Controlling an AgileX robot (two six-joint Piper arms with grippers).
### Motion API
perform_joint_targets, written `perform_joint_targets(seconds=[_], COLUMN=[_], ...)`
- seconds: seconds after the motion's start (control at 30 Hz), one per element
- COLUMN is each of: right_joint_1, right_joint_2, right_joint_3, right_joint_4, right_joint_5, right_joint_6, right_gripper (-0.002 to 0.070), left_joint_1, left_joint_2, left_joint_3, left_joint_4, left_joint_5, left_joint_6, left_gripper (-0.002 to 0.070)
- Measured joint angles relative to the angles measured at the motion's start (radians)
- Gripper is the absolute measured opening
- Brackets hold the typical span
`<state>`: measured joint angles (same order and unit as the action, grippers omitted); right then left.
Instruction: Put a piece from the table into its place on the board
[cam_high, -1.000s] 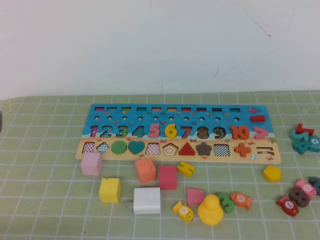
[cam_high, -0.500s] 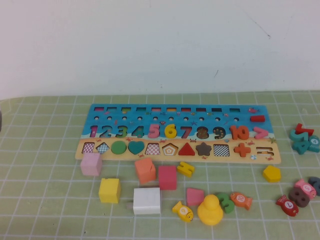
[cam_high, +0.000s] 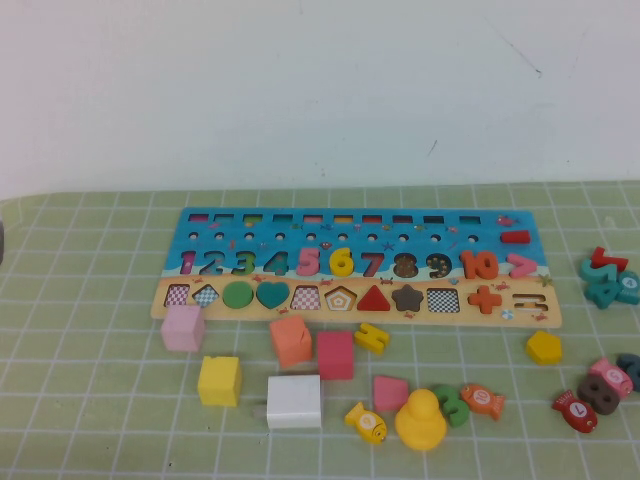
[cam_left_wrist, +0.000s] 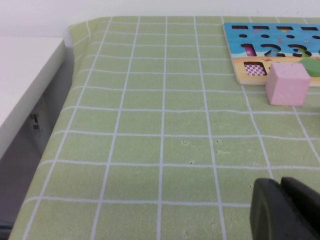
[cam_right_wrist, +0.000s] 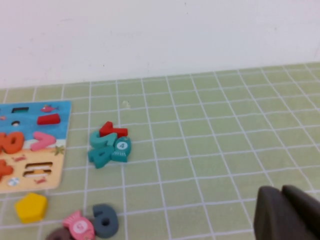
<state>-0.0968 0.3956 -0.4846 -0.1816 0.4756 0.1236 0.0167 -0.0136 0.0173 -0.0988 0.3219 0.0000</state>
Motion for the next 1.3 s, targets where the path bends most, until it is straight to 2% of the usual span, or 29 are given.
perform_joint_targets(seconds=[0.2,0.3,0.57,0.8,0.97,1.3], right_joint_1=[-0.031,-0.037,-0.041,-0.041,-0.041,-0.041], right_joint_2=[-0.255,-0.356,-0.409,-0.409,-0.409,-0.409], right_joint_3=[0.390,0.496,0.509,0.505,0.505,0.505], right_joint_4=[-0.014,-0.016,-0.016,-0.005,0.129,0.080], right_joint_5=[-0.279,-0.319,-0.141,-0.126,-0.128,-0.128], right_joint_6=[-0.002,-0.002,-0.002,-0.002,-0.002,-0.061], right_gripper=[0.0011,0.0011,0.0011,0.0011,0.0011,0.0011], left_joint_1=[0.000,0.000,0.000,0.000,0.000,0.000], left_joint_2=[0.000,0.000,0.000,0.000,0.000,0.000], left_joint_3=[0.000,0.000,0.000,0.000,0.000,0.000], left_joint_4=[0.000,0.000,0.000,0.000,0.000,0.000], left_joint_5=[0.000,0.000,0.000,0.000,0.000,0.000], left_joint_6=[0.000,0.000,0.000,0.000,0.000,0.000], left_gripper=[-0.0002,-0.0002,-0.0002,-0.0002,-0.0002,-0.0002])
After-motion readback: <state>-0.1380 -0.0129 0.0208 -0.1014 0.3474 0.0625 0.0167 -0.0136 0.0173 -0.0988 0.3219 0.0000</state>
